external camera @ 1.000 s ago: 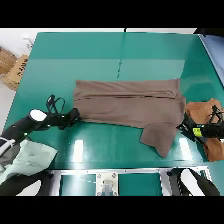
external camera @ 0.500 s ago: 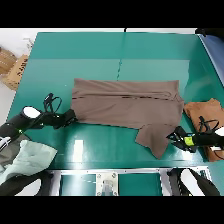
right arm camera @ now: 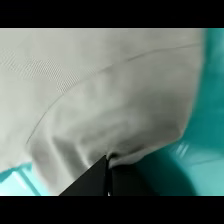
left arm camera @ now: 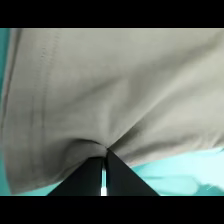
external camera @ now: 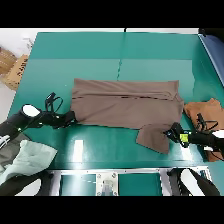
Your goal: Fold the shirts.
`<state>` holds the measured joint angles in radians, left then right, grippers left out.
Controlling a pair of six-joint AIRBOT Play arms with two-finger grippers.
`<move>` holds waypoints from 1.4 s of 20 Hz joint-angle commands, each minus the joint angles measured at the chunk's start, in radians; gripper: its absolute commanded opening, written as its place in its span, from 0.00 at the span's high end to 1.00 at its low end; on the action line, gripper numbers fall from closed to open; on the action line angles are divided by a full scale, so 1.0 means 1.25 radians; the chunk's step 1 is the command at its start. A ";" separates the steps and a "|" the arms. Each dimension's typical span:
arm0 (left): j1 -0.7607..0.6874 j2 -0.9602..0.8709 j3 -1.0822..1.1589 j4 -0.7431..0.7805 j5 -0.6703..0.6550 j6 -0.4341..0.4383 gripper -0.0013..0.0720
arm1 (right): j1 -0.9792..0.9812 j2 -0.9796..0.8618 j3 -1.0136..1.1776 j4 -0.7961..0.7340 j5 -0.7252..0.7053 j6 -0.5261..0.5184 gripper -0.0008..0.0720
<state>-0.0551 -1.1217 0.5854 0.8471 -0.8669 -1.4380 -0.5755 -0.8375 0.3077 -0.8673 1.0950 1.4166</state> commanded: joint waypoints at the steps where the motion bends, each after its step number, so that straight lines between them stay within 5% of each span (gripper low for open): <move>1: 0.001 0.007 0.059 0.131 -0.132 -0.024 0.96 | 0.000 0.018 0.045 -0.035 0.089 0.034 0.96; 7: 0.001 0.009 0.091 0.245 -0.334 -0.022 0.96 | 0.000 0.135 0.091 -0.262 0.200 0.181 0.96; 13: 0.001 0.034 0.162 0.233 -0.287 -0.022 0.96 | 0.026 0.123 0.205 -0.120 0.128 0.134 0.96; 18: 0.001 -0.026 0.315 0.213 -0.202 -0.020 0.96 | 0.111 -0.097 0.378 -0.053 0.015 0.092 0.96; 28: 0.000 -0.433 0.612 0.086 -0.052 0.026 0.93 | 0.230 -0.610 0.781 -0.042 -0.075 0.071 0.96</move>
<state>-0.0551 -1.5414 1.2606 1.0073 -0.9840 -1.4147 -0.3119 -1.4544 1.1622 -0.9272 1.0328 1.5108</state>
